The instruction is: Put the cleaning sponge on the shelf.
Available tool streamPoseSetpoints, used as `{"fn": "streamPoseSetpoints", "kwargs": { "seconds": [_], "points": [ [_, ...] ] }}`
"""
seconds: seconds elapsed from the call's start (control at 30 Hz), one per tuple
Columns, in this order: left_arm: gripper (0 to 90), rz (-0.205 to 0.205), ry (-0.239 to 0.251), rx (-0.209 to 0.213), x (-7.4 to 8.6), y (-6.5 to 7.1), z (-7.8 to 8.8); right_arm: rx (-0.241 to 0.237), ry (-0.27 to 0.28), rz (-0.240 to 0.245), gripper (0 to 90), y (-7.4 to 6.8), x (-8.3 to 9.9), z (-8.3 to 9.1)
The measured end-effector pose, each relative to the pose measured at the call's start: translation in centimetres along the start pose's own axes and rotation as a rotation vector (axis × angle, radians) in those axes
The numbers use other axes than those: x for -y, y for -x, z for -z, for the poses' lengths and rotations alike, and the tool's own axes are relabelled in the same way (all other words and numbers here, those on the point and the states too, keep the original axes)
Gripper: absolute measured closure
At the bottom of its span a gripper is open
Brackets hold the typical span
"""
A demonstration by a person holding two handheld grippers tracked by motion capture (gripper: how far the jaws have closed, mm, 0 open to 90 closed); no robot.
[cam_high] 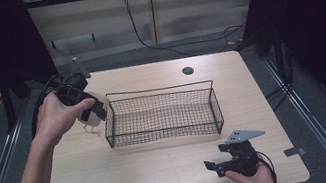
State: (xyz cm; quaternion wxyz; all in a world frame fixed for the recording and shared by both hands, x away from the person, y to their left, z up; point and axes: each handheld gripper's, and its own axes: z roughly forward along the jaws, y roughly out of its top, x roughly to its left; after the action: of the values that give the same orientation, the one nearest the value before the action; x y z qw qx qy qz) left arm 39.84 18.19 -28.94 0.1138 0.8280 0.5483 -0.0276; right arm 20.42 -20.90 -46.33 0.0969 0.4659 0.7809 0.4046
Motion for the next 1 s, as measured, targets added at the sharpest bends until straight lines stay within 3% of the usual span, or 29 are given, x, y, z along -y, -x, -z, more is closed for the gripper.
{"fn": "streamPoseSetpoints", "kwargs": {
  "seconds": [0.1, 0.3, 0.73, 0.9, 1.0],
  "points": [
    [28.4, 0.001, 0.002, -0.003, -0.2, 0.4, -0.2, 0.0, -0.001, 0.0, 18.5, 0.0, 0.0, 0.0],
    [28.4, 0.063, 0.004, 0.007, -0.8, 0.6, -0.6, -0.002, 0.0, 0.0, 18.4, 0.0, 0.0, 0.0],
    [28.4, 0.145, -0.023, -0.017, -2.3, 2.3, -2.1, -0.005, -0.001, -0.001, 18.3, 0.1, 0.0, 0.0],
    [28.4, 0.162, -0.017, -0.032, -2.9, 3.1, -2.5, -0.005, -0.001, 0.0, 18.3, 0.0, 0.0, 0.0],
    [28.4, 0.143, -0.018, -0.055, -3.1, 3.5, -2.9, -0.005, -0.004, 0.001, 18.3, 0.0, 0.0, 0.0]
  ]
}}
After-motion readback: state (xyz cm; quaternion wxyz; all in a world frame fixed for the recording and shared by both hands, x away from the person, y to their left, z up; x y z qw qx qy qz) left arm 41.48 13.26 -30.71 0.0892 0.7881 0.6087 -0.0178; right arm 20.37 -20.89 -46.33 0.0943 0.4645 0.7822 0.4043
